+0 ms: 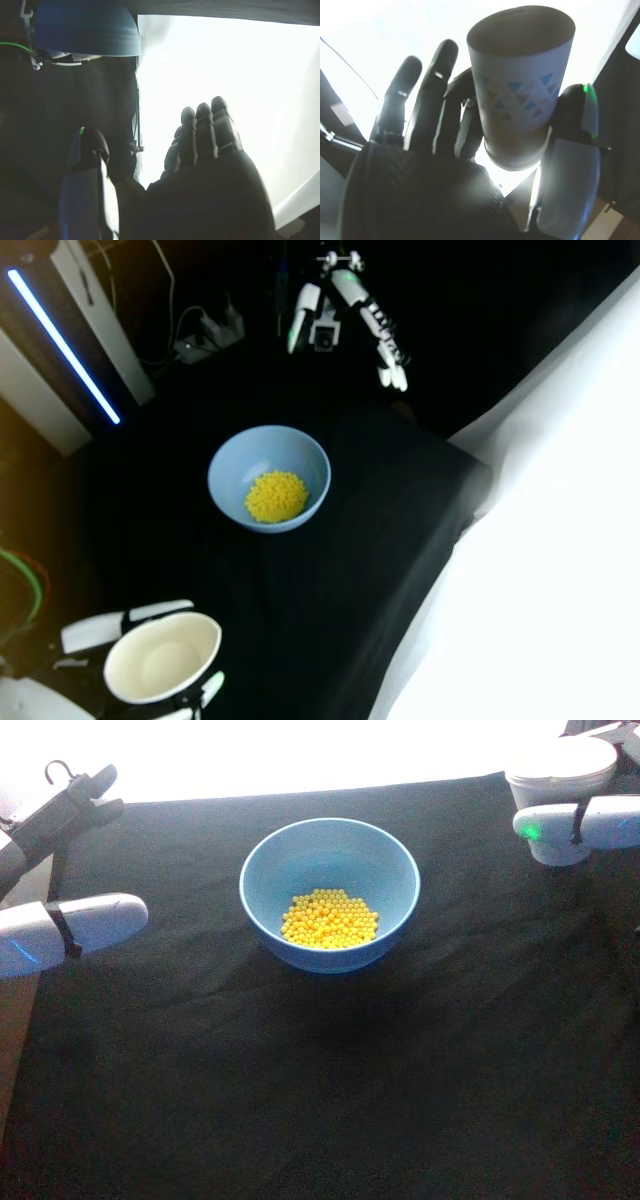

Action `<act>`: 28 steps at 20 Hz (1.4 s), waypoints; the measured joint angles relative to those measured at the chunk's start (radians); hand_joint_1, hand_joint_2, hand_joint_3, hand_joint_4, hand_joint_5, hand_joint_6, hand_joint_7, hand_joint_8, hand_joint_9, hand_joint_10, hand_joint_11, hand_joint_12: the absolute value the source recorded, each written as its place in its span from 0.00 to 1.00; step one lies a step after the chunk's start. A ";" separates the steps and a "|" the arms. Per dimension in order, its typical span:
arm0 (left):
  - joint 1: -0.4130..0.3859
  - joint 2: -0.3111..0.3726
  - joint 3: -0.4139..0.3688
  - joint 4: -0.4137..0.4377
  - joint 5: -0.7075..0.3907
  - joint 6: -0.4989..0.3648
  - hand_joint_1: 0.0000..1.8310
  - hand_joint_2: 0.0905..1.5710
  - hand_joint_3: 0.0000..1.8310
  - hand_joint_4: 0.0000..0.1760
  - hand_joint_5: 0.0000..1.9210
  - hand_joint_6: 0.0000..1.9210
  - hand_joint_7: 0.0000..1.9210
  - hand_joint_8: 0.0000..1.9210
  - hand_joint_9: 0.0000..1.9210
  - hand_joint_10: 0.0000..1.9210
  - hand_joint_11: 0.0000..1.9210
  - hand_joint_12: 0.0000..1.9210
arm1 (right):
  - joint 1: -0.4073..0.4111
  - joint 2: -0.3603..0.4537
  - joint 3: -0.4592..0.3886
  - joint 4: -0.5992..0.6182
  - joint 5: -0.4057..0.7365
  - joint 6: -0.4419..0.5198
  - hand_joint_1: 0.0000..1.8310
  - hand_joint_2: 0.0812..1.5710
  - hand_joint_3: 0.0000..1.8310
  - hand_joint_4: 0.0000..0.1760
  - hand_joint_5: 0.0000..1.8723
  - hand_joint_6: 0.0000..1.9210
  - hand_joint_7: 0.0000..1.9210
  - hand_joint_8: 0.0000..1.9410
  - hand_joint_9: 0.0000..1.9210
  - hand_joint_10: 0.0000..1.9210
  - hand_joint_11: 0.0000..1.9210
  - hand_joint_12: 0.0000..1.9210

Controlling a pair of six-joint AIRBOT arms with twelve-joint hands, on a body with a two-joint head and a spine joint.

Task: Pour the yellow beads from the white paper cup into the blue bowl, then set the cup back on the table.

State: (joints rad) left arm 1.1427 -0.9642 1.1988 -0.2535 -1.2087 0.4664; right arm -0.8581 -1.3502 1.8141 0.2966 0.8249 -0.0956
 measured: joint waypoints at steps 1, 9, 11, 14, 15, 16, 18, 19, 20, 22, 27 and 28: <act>0.000 0.000 0.000 -0.002 -0.001 0.000 0.31 0.65 0.00 0.00 0.00 0.00 0.13 0.00 0.07 0.00 0.05 0.05 | 0.000 0.000 0.000 0.003 0.000 0.000 0.60 0.64 0.00 0.53 0.63 0.33 0.39 0.00 0.23 0.02 0.00 0.36; 0.000 0.000 0.000 -0.002 -0.002 -0.002 0.29 0.65 0.00 0.00 0.00 0.00 0.13 0.00 0.08 0.00 0.05 0.07 | -0.008 -0.004 0.000 0.003 -0.007 0.000 0.50 0.54 0.00 0.00 0.54 0.06 0.44 0.00 0.38 0.00 0.06 0.53; 0.000 0.000 0.000 0.000 -0.005 -0.003 0.29 0.65 0.00 0.01 0.00 0.00 0.12 0.00 0.07 0.00 0.05 0.07 | -0.007 -0.004 0.000 0.002 -0.007 0.000 0.50 0.50 0.00 0.00 0.48 0.00 0.41 0.00 0.35 0.00 0.11 0.43; 0.002 0.000 0.000 -0.003 -0.005 -0.003 0.30 0.65 0.00 0.05 0.00 0.00 0.13 0.00 0.08 0.00 0.04 0.07 | -0.008 -0.005 0.000 0.001 -0.008 0.000 0.48 0.45 0.00 0.43 0.24 0.00 0.31 0.00 0.26 0.00 0.04 0.45; 0.002 0.000 0.000 -0.002 -0.005 -0.003 0.30 0.65 0.00 0.02 0.00 0.00 0.12 0.00 0.07 0.00 0.04 0.07 | -0.008 -0.005 0.000 0.002 -0.008 0.000 0.47 0.44 0.00 0.53 0.18 0.00 0.30 0.00 0.25 0.00 0.04 0.45; 0.002 0.000 0.000 -0.002 -0.005 -0.003 0.30 0.66 0.00 0.04 0.00 0.00 0.12 0.00 0.07 0.00 0.04 0.07 | -0.008 -0.005 0.000 0.002 -0.008 0.000 0.47 0.42 0.00 0.83 0.13 0.00 0.27 0.00 0.24 0.00 0.04 0.46; 0.002 0.000 0.000 -0.002 -0.005 -0.003 0.30 0.66 0.00 0.06 0.00 0.00 0.13 0.00 0.07 0.00 0.04 0.07 | -0.008 -0.005 0.000 0.002 -0.008 0.000 0.46 0.39 0.00 0.99 0.05 0.00 0.23 0.00 0.21 0.00 0.03 0.48; 0.002 0.000 0.000 -0.002 -0.005 -0.003 0.30 0.66 0.00 0.07 0.00 0.00 0.12 0.00 0.07 0.00 0.04 0.07 | -0.008 -0.005 0.000 0.001 -0.008 0.000 0.47 0.38 0.00 1.00 0.04 0.00 0.22 0.00 0.21 0.00 0.03 0.48; 0.002 0.000 0.000 -0.002 -0.005 -0.003 0.30 0.66 0.00 0.06 0.00 0.00 0.12 0.00 0.07 0.00 0.04 0.07 | -0.008 -0.004 0.000 0.000 -0.008 0.000 0.46 0.38 0.00 1.00 0.03 0.00 0.20 0.00 0.19 0.00 0.01 0.48; 0.002 0.000 0.000 -0.003 -0.005 -0.003 0.30 0.66 0.00 0.06 0.00 0.00 0.12 0.00 0.07 0.00 0.04 0.08 | -0.008 -0.004 -0.001 -0.001 -0.008 0.000 0.45 0.38 0.00 0.97 0.03 0.00 0.20 0.00 0.19 0.00 0.03 0.46; 0.010 -0.003 0.000 -0.004 -0.005 -0.003 0.31 0.66 0.00 0.09 0.00 0.00 0.12 0.00 0.06 0.00 0.02 0.08 | -0.016 0.002 -0.005 -0.020 -0.008 0.000 0.42 0.36 0.00 0.93 0.01 0.00 0.19 0.00 0.18 0.00 0.02 0.45; 0.010 -0.004 0.000 -0.002 -0.001 -0.003 0.31 0.66 0.00 0.12 0.00 0.00 0.12 0.00 0.06 0.00 0.02 0.08 | -0.018 0.011 -0.012 -0.028 -0.009 0.001 0.41 0.35 0.00 0.99 0.01 0.00 0.19 0.00 0.17 0.00 0.02 0.45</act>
State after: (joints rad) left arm 1.1530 -0.9684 1.1988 -0.2554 -1.2098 0.4629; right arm -0.8764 -1.3388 1.8023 0.2684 0.8162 -0.0944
